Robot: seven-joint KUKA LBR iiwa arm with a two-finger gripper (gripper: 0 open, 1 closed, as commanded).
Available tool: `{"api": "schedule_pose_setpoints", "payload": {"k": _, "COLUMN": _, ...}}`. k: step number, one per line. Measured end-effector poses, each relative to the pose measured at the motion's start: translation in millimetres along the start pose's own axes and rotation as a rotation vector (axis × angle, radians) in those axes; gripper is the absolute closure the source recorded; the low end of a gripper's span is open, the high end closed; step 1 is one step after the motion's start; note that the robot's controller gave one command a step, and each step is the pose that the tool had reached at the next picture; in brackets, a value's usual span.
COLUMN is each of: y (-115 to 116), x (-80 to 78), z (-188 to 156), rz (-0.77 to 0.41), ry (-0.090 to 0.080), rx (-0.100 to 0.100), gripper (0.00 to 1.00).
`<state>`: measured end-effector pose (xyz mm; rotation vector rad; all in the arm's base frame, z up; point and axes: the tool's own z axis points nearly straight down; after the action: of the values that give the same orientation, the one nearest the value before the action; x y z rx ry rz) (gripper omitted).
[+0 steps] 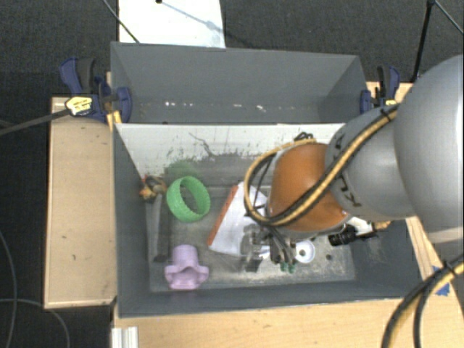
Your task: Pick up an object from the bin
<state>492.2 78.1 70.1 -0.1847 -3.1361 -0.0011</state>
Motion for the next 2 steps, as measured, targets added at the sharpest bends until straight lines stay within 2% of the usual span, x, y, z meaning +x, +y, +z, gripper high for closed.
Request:
{"api": "schedule_pose_setpoints", "payload": {"k": 1, "y": 0, "x": 0.0, "z": 0, "rz": 0.002, "ry": 0.000, "rx": 0.000, "gripper": 1.00}}
{"api": "schedule_pose_setpoints", "payload": {"k": 2, "y": 21, "x": 2.4, "z": -117, "rz": -0.035, "ry": -0.001, "rx": 0.000, "gripper": 1.00}}
